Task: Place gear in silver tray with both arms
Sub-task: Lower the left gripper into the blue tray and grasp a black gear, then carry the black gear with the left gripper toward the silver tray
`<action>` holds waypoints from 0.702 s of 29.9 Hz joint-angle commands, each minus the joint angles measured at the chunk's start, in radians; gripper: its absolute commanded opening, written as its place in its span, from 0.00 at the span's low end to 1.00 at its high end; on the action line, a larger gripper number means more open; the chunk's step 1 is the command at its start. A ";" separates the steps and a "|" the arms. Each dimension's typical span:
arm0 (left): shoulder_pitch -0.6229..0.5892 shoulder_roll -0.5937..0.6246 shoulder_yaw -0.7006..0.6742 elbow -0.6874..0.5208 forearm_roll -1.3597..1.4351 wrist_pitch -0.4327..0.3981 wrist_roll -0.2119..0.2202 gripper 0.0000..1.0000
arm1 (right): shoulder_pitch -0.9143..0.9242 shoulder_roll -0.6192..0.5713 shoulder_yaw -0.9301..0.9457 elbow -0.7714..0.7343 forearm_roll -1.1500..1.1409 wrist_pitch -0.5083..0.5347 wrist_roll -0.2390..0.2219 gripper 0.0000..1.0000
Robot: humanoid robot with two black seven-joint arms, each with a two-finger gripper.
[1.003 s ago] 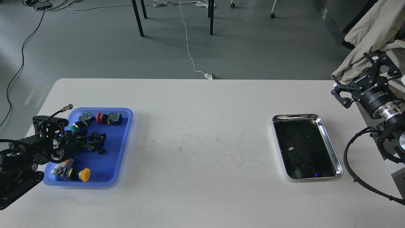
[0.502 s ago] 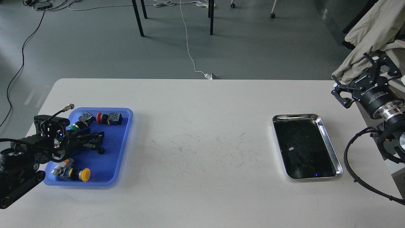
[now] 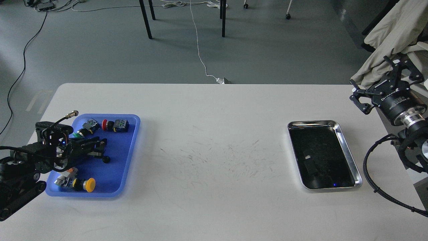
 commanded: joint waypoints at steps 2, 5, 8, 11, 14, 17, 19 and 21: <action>-0.023 0.015 0.002 -0.010 -0.002 -0.001 -0.005 0.08 | 0.001 0.001 0.000 0.000 0.000 0.000 0.000 0.98; -0.028 0.045 0.002 -0.017 -0.002 -0.001 -0.018 0.08 | 0.001 -0.001 0.000 0.000 0.000 0.000 0.000 0.98; -0.038 0.067 0.002 -0.050 -0.003 -0.001 -0.024 0.08 | 0.001 -0.001 0.000 0.000 0.000 0.000 0.000 0.98; -0.043 0.114 0.001 -0.125 -0.005 -0.005 -0.022 0.08 | 0.001 -0.002 0.000 0.000 0.000 0.000 0.000 0.98; -0.043 0.171 -0.001 -0.234 -0.006 -0.008 -0.011 0.08 | 0.001 -0.002 0.000 0.000 0.000 0.000 0.000 0.98; -0.044 0.222 -0.002 -0.360 -0.008 -0.008 0.010 0.08 | 0.013 -0.005 0.000 0.000 0.000 0.000 0.000 0.98; -0.046 0.237 -0.004 -0.438 -0.008 -0.011 0.041 0.08 | 0.015 -0.005 0.000 -0.001 0.000 0.000 0.000 0.98; -0.057 0.240 -0.004 -0.515 -0.008 -0.019 0.074 0.08 | 0.017 -0.007 0.000 -0.004 0.000 0.000 0.000 0.98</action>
